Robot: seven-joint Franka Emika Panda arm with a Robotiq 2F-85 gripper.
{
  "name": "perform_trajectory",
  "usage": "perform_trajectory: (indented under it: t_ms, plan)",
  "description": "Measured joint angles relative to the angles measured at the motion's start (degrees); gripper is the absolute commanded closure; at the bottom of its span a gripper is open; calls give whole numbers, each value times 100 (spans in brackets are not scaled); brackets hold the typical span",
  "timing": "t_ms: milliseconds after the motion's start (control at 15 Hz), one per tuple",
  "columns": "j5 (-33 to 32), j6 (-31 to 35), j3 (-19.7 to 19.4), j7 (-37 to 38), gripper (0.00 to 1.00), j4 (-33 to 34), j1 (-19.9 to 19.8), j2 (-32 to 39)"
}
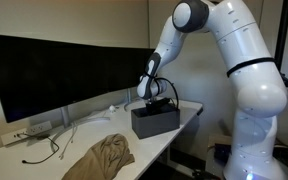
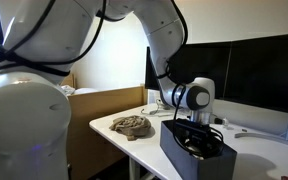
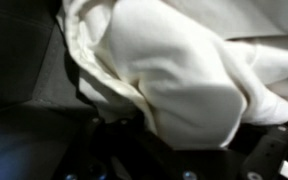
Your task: Remove the cloth from the box
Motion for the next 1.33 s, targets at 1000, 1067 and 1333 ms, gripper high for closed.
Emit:
perform_trajectory:
  t_ms: [1000, 1067, 1333]
  plan:
    - [-85, -1098, 341, 536, 98, -33, 562, -1392]
    - [-131, -1159, 354, 602, 99, -35, 598, -1583]
    - [-577, -1335, 468, 1034, 98, -53, 671, -2428]
